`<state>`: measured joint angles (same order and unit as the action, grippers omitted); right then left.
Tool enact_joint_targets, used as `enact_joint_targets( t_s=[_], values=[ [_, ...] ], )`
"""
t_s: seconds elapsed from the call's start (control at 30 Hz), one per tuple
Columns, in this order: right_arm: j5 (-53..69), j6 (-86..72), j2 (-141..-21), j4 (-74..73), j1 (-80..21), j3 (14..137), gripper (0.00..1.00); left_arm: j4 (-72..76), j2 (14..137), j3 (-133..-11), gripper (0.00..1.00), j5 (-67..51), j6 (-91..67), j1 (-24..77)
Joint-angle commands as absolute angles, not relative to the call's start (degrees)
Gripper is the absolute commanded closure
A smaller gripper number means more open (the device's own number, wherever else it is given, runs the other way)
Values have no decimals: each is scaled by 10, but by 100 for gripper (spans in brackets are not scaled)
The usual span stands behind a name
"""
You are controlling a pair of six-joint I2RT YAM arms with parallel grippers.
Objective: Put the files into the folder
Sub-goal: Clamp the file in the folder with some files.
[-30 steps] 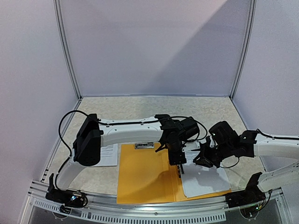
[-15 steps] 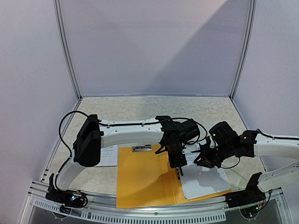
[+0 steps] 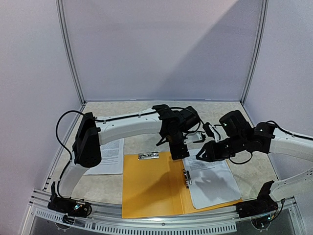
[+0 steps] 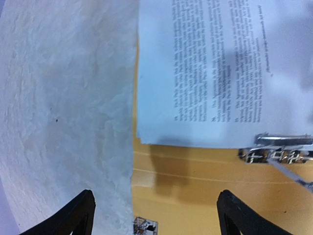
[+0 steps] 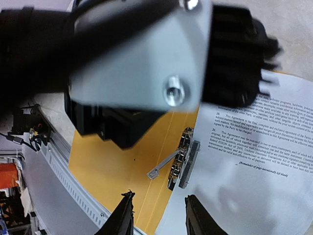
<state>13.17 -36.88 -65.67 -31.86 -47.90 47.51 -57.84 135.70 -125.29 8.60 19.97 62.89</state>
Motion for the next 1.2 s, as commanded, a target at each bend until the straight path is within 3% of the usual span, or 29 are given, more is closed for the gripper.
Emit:
enact_joint_targets(
  t_s=[0.0,0.17,0.37,0.8,1.17],
  values=[
    [117,-292,-692,-356,-505,499,63,-598,1298,-1193,11,80,219,586],
    [126,-445,-733,-400,-529,482,66,-598,1265,-1091,10,102,279,573],
    [101,-547,-705,-379,-552,416,67,-623,1316,-1105,3,87,285,541],
    [102,-529,-715,-381,-552,430,66,-634,1342,-1092,9,45,291,478],
    [103,-498,-755,-392,-552,457,66,-655,1356,-1061,42,6,284,461]
  ],
)
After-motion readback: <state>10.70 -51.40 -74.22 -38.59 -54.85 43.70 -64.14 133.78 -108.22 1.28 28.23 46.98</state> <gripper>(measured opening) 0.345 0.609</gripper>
